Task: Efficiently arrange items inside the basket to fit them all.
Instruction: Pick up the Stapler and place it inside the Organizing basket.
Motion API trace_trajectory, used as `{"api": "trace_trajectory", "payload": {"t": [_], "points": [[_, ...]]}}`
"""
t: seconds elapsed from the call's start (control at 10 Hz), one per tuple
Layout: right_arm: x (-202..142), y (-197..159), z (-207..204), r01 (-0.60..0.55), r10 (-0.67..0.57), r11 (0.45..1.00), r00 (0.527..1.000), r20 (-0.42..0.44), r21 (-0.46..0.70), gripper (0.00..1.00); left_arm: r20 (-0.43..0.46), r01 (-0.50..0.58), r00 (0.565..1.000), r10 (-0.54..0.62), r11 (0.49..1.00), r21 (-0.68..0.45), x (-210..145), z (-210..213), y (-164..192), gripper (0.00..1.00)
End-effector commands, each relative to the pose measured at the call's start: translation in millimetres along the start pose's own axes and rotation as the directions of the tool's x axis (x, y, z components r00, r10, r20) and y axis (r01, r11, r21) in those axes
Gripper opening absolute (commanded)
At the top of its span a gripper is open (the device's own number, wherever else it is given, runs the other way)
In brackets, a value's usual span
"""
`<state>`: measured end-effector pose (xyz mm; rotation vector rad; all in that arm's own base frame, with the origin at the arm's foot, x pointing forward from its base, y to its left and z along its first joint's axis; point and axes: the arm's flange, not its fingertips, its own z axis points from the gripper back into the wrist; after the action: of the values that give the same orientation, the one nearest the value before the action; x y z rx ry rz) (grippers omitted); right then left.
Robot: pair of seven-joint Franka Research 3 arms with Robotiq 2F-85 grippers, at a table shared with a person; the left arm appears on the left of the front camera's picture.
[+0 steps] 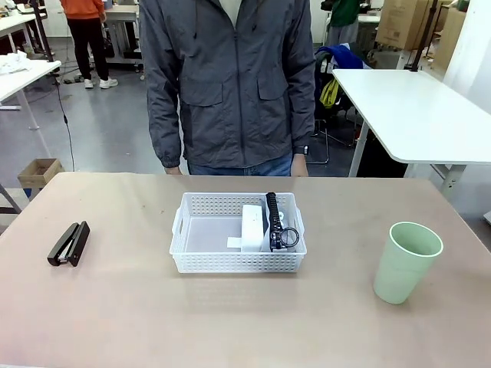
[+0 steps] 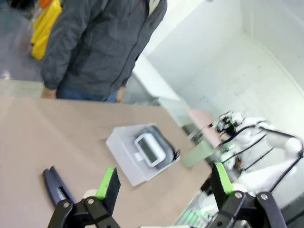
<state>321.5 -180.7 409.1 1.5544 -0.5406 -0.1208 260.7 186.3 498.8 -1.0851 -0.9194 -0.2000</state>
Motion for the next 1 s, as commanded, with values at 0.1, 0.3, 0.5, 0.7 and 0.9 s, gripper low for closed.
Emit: {"api": "trace_trajectory", "payload": {"t": [0.1,0.3,0.5,0.7,0.9], "points": [[-1.6,1.8,1.9,-0.008,0.008,1.0,1.0,-0.01,-0.001,1.0,-0.447,0.156,0.894,-0.014,0.947,0.281,17.1,-60.1,-66.3,1.0],[-1.6,1.8,1.9,-0.008,0.008,1.0,1.0,-0.01,-0.001,1.0,-0.632,0.199,0.763,0.133,0.883,0.426,33.4,-106.2,-59.6,1.0],[-1.6,1.8,1.9,-0.008,0.008,1.0,1.0,-0.01,-0.001,1.0,-0.701,0.277,0.661,0.268,0.781,0.559,33.1,-138.8,-50.8,1.0],[-1.6,1.8,1.9,-0.008,0.008,1.0,1.0,-0.01,-0.001,1.0,-0.68,0.353,0.61,0.406,0.629,0.692,28.7,-162.3,-39.0,1.0],[-1.6,1.8,1.9,-0.008,0.008,1.0,1.0,-0.01,-0.001,1.0,-0.71,0.381,0.596,0.375,0.645,0.662,28.9,-181.6,-31.9,1.0]]}}
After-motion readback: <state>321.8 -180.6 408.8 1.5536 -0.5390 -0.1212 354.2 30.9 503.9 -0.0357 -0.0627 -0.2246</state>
